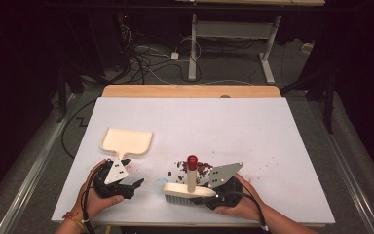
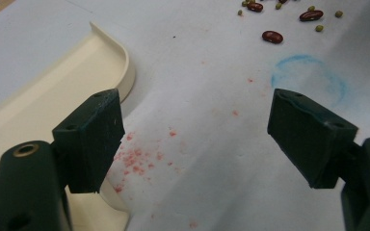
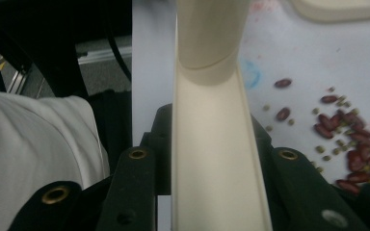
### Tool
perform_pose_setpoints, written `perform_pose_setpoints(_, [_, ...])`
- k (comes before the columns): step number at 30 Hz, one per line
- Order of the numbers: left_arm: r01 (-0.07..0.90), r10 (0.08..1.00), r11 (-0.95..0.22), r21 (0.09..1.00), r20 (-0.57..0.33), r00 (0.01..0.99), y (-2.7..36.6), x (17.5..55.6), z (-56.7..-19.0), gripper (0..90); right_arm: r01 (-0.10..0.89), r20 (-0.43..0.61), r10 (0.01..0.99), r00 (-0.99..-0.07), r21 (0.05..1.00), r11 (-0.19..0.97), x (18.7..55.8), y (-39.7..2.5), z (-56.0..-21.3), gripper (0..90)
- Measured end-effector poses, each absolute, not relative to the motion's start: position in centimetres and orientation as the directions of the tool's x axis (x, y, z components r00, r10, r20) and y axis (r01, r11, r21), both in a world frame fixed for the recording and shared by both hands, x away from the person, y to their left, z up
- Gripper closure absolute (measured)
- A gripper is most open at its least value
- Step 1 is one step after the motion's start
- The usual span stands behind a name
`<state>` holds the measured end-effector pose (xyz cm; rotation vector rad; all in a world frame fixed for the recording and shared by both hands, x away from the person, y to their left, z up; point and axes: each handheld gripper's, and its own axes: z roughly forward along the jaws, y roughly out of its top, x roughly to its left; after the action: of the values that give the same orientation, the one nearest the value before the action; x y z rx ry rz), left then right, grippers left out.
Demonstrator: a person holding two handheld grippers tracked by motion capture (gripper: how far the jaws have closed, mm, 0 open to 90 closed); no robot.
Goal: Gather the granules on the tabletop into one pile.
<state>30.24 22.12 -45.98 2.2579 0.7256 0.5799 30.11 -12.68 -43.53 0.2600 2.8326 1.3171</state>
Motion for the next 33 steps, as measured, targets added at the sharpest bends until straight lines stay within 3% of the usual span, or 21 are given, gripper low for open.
perform_pose_setpoints(19, [0.346,0.633,-0.616,0.708,0.183,0.752,22.1,30.5,-46.3,19.5,0.222,0.016,0.317,-0.948,0.748,0.626,34.6,-14.3,-43.5,68.0])
perform_pose_setpoints(33, [0.353,0.659,-0.584,0.730,0.173,0.732,22.5,30.7,-45.9,19.5,0.247,0.032,0.380,-0.925,0.809,0.533,34.3,-14.8,-41.5,68.0])
